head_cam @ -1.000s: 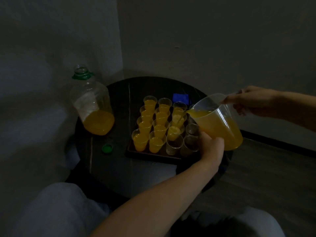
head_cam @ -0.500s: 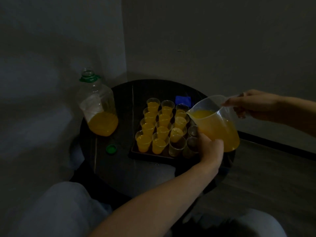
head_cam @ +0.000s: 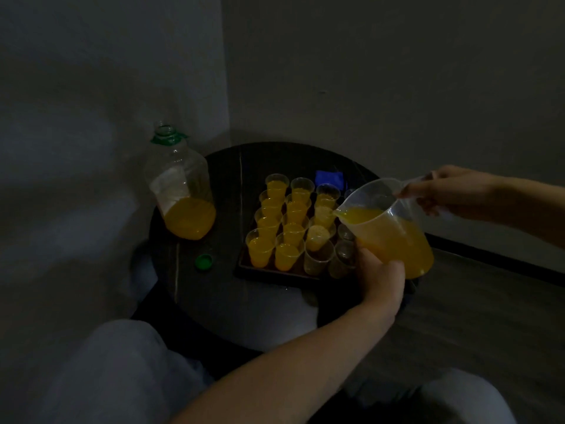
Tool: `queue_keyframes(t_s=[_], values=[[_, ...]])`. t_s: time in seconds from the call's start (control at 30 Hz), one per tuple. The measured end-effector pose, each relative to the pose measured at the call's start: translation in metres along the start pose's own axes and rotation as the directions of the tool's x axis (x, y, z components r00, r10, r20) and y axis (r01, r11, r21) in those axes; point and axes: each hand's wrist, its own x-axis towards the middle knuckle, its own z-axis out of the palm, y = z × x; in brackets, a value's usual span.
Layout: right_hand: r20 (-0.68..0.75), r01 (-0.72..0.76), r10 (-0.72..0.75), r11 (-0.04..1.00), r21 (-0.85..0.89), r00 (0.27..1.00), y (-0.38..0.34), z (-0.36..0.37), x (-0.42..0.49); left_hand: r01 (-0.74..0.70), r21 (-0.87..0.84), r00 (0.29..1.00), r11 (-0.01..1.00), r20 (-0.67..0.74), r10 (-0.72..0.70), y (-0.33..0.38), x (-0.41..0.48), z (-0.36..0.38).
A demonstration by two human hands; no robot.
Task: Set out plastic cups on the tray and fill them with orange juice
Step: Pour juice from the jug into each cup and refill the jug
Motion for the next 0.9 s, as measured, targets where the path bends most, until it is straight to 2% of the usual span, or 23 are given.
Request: queue_keyframes(t_s=[0.27, 0.63, 0.9], values=[[0.028, -0.003, 0.004, 0.999, -0.043, 1.000, -0.009, 0.006, 0.000, 0.011, -0.035, 1.000, 0.999, -0.011, -0.012, -0.003, -0.008, 0.000], [0.043, -0.012, 0.013, 1.000, -0.014, 0.999, -0.006, 0.013, 0.000, -0.006, -0.050, 0.999, 0.999, -0.033, 0.004, -0.013, -0.007, 0.000], [0.036, -0.038, 0.039, 0.999, -0.038, 0.999, -0.008, 0.009, -0.002, 0.046, -0.043, 0.999, 0.998, -0.006, -0.046, -0.011, -0.010, 0.004]])
